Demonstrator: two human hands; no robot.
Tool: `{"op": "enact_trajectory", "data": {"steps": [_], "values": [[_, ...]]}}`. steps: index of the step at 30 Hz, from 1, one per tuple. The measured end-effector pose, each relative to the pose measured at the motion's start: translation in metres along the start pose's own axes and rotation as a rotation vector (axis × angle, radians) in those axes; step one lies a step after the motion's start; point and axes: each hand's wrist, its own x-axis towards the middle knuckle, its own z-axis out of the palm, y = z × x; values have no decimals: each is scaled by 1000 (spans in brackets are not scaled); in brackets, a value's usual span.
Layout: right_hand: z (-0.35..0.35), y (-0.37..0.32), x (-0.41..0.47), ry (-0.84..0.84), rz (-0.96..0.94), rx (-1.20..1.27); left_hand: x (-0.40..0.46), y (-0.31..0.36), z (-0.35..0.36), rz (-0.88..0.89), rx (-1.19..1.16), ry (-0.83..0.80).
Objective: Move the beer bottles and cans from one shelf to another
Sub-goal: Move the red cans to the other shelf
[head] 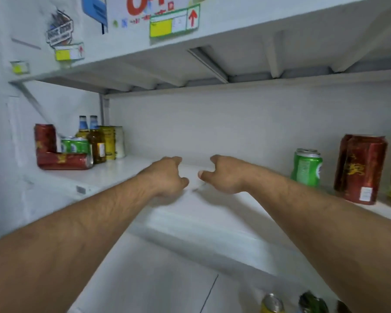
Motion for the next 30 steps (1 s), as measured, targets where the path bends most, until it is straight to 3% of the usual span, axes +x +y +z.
{"op": "enact_trajectory", "data": {"steps": [21,30], "values": [[79,-297,64,-11,-65,35,-64,-293,-104,-166,-123,43],[101,-364,105,-46,-152,60,-42,-380,-113,-260,-224,77]]}}
